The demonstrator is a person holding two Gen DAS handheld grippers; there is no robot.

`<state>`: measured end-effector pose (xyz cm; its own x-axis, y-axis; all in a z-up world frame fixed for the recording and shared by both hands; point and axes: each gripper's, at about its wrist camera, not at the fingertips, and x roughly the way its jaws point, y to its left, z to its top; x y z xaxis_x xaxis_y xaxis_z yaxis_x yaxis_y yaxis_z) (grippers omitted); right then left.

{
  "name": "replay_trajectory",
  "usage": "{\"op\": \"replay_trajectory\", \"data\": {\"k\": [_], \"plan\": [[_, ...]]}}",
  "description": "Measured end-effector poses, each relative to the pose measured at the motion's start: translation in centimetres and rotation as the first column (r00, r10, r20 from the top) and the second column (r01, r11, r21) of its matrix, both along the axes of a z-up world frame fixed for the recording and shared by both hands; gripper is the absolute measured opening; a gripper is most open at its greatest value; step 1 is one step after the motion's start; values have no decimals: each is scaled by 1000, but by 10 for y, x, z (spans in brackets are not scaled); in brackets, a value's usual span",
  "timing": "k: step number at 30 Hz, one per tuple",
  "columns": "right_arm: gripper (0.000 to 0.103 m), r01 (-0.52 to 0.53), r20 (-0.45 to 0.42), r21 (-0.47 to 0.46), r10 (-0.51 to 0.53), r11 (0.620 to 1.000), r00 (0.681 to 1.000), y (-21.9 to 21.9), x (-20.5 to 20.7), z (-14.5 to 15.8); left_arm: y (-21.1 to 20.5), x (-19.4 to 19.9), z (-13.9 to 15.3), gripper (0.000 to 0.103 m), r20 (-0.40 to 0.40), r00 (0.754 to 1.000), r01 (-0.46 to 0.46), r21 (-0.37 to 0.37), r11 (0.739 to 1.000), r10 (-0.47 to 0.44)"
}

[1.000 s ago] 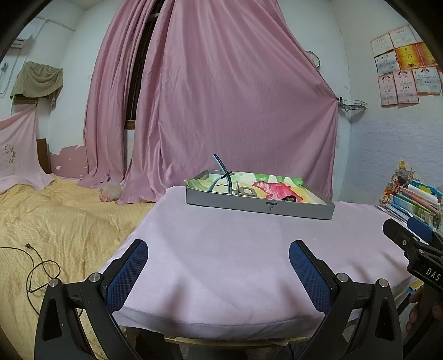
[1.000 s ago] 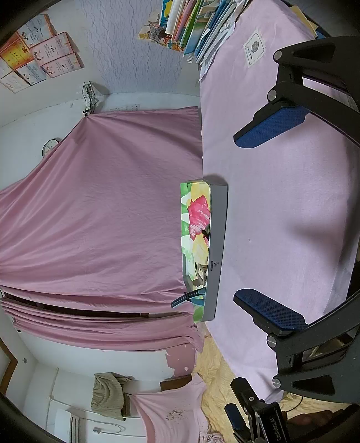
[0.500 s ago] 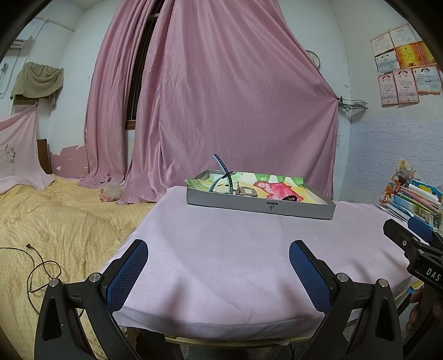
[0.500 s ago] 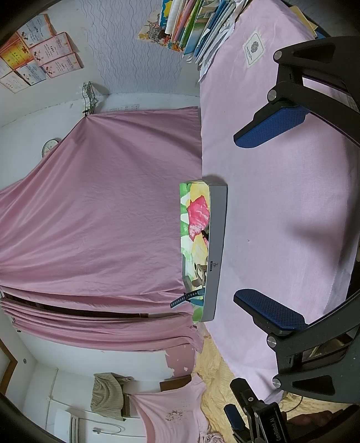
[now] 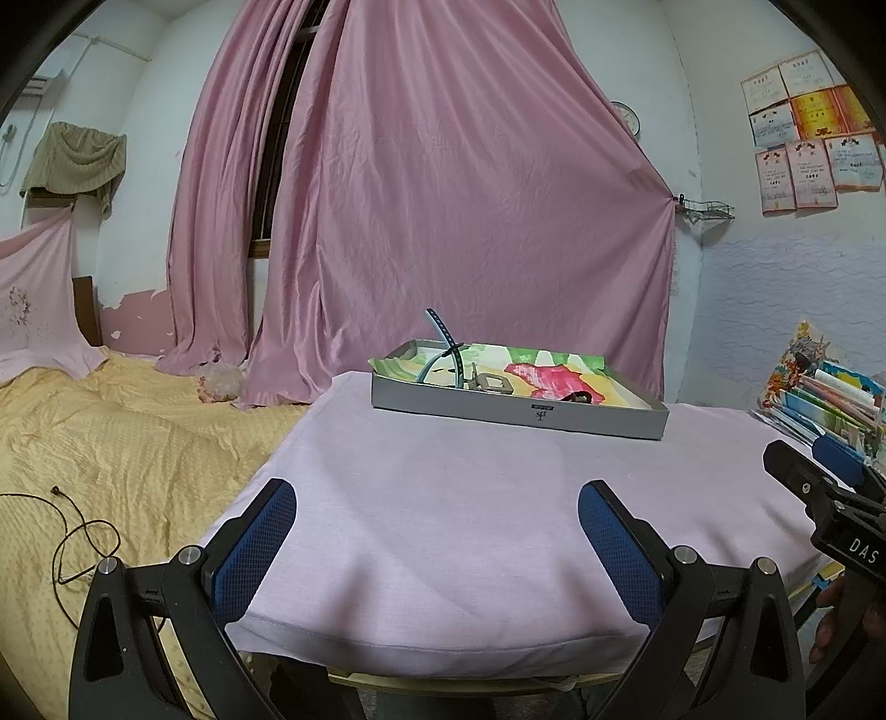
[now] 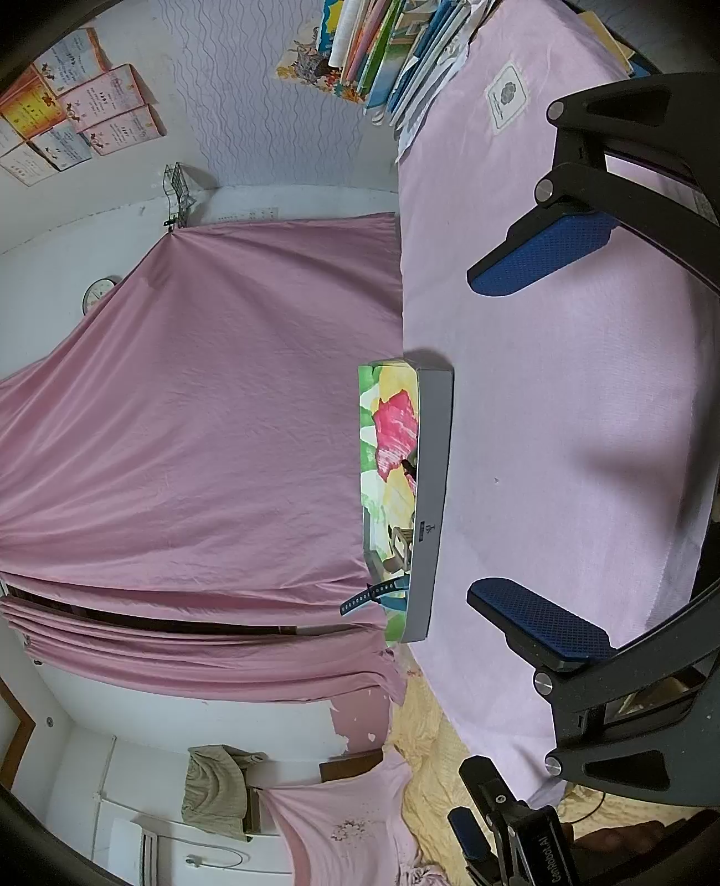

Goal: Organize jewelry

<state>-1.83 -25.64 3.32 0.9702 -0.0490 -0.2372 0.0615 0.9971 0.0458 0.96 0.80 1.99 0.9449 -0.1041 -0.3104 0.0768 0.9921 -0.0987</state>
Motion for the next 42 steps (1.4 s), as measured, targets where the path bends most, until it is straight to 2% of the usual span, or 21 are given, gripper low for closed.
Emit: {"op": "replay_trajectory", "data": {"k": [42], "plan": [[100, -7, -17, 12, 7, 1000, 1000, 2, 2, -5, -1, -1, -1, 102, -11, 1000, 15, 3, 1000, -15]]}}
